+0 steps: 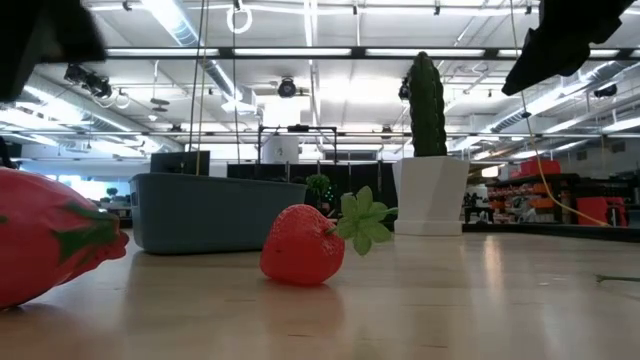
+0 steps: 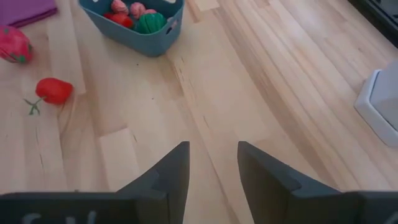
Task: Pick and placing Produce into tupperware
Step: Put the pink dragon fruit into the blue bin
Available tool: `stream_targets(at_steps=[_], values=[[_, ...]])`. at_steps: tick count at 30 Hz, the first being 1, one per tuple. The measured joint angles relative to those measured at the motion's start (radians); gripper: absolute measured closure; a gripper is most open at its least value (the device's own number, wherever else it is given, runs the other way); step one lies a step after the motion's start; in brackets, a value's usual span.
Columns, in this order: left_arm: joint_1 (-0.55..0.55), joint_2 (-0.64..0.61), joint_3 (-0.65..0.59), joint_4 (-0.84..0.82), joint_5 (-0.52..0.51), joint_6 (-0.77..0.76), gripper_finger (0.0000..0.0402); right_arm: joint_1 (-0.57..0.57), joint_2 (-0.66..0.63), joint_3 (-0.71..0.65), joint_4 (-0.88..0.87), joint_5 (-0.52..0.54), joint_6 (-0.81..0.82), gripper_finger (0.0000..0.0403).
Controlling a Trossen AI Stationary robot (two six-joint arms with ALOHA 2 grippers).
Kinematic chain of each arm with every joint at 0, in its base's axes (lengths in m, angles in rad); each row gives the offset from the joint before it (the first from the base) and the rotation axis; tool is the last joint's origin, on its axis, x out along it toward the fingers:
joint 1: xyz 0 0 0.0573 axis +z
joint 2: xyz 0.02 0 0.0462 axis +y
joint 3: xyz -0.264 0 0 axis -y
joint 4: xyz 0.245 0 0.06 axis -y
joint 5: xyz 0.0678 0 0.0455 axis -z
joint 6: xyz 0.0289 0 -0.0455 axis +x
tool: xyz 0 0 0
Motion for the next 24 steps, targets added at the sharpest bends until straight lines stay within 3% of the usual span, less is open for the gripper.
stream_targets(at_steps=[7,24], values=[[-0.003,0.0,-0.082,0.09,-0.003,-0.012,0.0178,0.0,0.0,0.0,0.0,0.0,-0.006,0.026],[0.0,0.108,-0.077,0.123,-0.028,0.014,0.018,0.0,0.0,0.0,0.003,0.0,-0.018,0.0266]])
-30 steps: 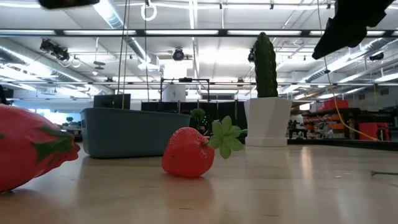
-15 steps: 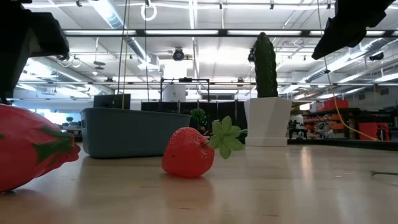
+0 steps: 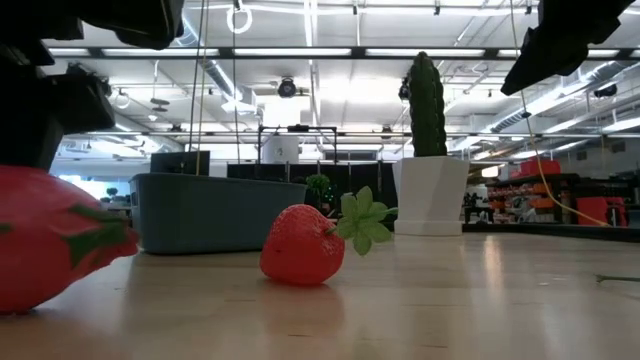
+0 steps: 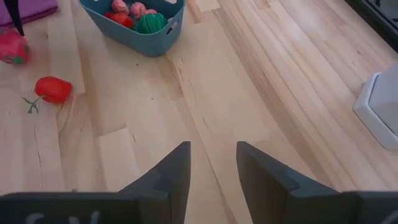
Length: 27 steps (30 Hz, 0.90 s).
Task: Pick and placing Produce into tupperware
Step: Put the pink dragon fruit into the blue bin
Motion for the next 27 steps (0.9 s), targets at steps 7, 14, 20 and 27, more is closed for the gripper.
stream_targets(at_steps=[7,14,20,27], values=[[0.002,0.021,0.0,0.053,-0.006,0.007,0.0173,0.0,0.0,0.0,0.0,0.0,0.0,0.0266],[0.004,0.03,-0.001,0.07,-0.023,0.009,0.0173,0.0,0.0,0.0,0.004,0.0,0.0,0.0268],[0.006,0.033,-0.002,0.109,-0.024,0.085,0.0172,0.0,0.0,0.0,0.005,0.0,0.0,0.027],[0.025,0.037,-0.006,0.096,-0.019,0.128,0.0155,0.0,0.0,0.001,0.005,0.0,0.0,0.027]])
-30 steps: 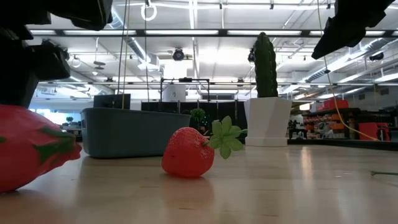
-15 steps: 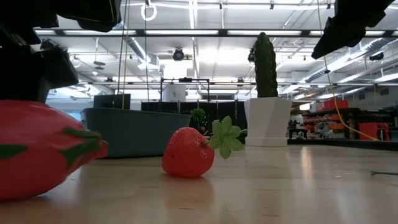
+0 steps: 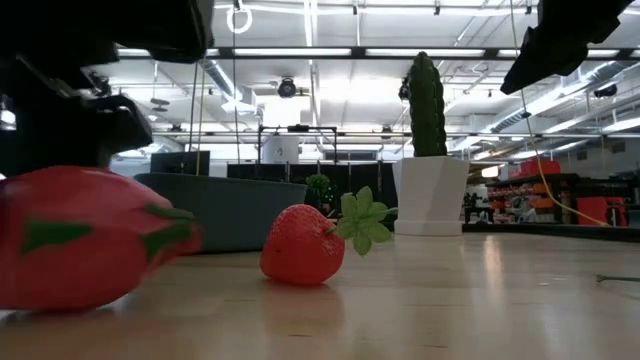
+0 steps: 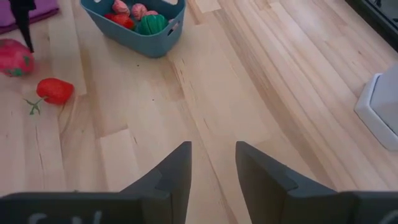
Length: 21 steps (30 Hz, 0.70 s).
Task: Pick and placing Produce into tupperware
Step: Put the pink dragon fruit into the blue bin
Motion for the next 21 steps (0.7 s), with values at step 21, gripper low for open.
stream_targets(at_steps=[21], values=[[0.061,-0.002,0.002,0.001,0.012,0.09,0.0167,0.0,0.0,0.0,0.0,0.0,0.0,0.0271]])
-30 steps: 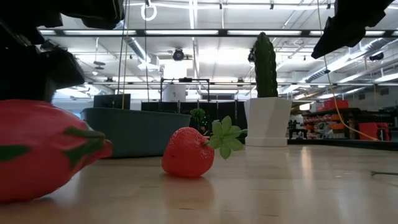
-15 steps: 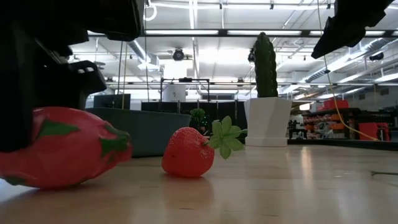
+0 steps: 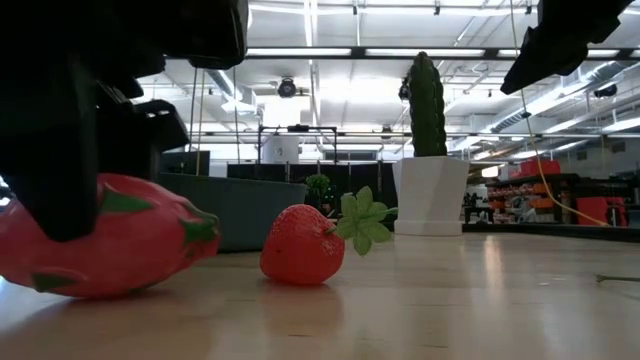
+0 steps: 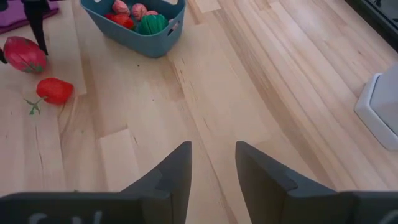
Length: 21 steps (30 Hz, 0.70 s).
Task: Pick and placing Produce into tupperware
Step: Put the pink dragon fruit into the blue bin
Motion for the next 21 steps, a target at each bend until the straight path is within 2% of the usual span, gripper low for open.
stream_targets(at_steps=[3,7,9,13,16,21], values=[[0.0,0.0,0.003,-0.001,0.005,0.0,0.0177,0.0,0.0,0.0,0.0,0.0,0.0,0.0271],[0.001,-0.001,0.044,-0.017,0.006,0.015,0.0169,0.0,0.0,0.0,0.0,0.0,0.0,0.0271],[0.003,-0.001,0.087,-0.087,0.012,0.058,0.0164,0.0,0.0,0.0,0.0,0.0,0.0,0.0271],[0.016,-0.003,0.212,-0.334,0.01,0.126,0.0166,0.0,0.0,0.0,0.0,0.0,-0.005,0.0271],[0.035,-0.003,0.304,-0.543,-0.06,0.13,0.0173,0.0,0.0,0.0,0.0,0.0,-0.008,0.0271],[0.082,-0.003,0.435,-0.815,-0.254,0.177,0.0168,0.0,0.0,0.0,0.0,0.0,-0.022,0.0271]])
